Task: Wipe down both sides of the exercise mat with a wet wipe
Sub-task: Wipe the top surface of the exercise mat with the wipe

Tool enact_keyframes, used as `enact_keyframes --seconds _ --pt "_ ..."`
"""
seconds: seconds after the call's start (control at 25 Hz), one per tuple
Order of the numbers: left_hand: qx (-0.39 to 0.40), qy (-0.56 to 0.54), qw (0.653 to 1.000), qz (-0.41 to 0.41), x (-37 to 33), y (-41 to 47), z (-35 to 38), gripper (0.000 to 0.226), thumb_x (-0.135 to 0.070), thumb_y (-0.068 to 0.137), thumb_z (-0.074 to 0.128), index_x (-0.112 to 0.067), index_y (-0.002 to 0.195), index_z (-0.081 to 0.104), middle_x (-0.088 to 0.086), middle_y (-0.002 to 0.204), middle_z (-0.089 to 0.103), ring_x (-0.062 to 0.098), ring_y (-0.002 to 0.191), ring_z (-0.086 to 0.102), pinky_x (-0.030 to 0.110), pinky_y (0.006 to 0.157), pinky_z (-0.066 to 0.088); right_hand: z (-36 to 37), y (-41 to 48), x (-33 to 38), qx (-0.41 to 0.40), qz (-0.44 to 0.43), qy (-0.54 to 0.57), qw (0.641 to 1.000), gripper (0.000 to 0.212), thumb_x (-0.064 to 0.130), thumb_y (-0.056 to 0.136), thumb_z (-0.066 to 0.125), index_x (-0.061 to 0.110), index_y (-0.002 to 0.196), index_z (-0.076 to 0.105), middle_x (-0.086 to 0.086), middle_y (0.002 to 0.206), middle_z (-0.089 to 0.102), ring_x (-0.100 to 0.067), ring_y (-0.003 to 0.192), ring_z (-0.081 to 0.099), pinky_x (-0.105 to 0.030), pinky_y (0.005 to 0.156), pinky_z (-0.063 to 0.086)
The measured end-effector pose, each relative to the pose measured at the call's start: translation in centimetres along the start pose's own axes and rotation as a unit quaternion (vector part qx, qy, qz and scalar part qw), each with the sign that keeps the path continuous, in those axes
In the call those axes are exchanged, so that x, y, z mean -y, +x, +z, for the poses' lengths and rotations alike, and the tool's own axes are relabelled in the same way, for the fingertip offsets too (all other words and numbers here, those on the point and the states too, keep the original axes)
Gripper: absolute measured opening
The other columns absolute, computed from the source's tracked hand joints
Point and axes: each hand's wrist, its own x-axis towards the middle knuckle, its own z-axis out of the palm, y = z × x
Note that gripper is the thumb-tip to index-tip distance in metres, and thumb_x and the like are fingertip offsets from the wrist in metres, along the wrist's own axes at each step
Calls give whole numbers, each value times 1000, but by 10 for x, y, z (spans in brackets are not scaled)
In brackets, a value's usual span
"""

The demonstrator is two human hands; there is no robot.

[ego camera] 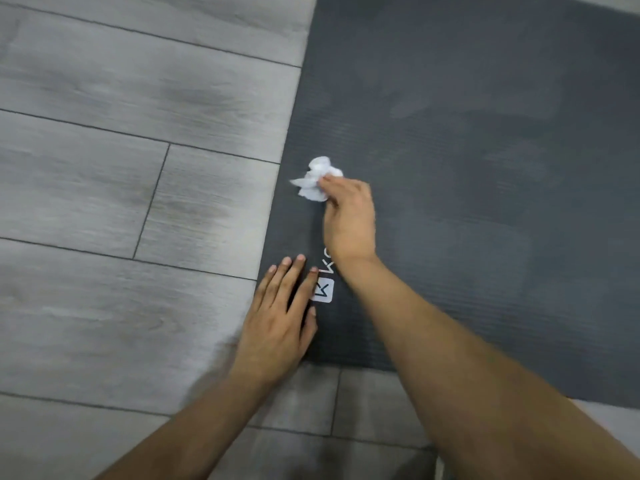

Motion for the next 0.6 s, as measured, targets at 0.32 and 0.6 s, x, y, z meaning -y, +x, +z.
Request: enact_keyframes --seconds 0.32,0.6 --pt "-10 -29 999 9 8 -1 1 54 -25 99 50 -8 150 49 13 161 39 32 150 35 49 124 27 -96 -39 -94 -28 43 -85 995 37 4 88 46 9 113 73 -4 119 69 -20 109 55 -3 101 27" --pt "-42 -31 999 11 6 -3 7 54 -22 96 50 -7 147 52 15 159 42 34 148 37 49 124 26 -125 -36 -98 -116 256 -60 958 34 0 90 48 12 111 72 -8 113 70 -26 102 62 -22 93 45"
